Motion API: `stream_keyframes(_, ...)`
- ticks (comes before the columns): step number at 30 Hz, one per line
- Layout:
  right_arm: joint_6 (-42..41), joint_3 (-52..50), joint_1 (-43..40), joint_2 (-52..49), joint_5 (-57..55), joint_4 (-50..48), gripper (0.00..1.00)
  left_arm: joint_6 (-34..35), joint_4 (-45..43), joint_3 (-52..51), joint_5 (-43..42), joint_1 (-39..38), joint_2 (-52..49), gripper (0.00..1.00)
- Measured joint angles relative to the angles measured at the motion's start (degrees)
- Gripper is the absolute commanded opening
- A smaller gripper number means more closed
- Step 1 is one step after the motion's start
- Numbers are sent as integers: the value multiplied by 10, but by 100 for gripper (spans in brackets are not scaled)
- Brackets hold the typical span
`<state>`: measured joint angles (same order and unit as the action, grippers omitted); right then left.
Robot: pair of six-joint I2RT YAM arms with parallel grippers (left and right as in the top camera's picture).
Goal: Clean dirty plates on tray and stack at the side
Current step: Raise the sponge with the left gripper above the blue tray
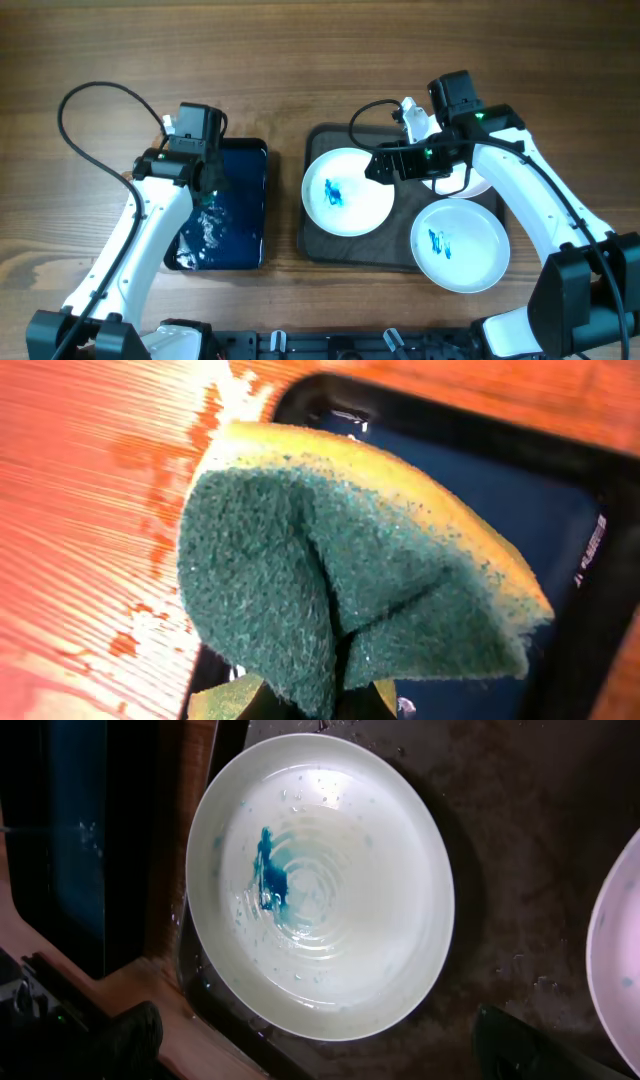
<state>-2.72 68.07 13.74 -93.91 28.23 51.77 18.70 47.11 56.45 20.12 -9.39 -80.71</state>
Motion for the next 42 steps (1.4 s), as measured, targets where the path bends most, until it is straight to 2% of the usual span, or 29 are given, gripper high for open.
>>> stream_keyframes(5,0,0,0,0,0,0,100,1,-30,0,47,-5,0,4)
stream_keyframes(19,0,0,0,0,0,0,100,-12,-50,0,176,-111,0,4)
stream_keyframes(42,0,0,0,0,0,-2,100,-8,-50,0,195,-112,0,4)
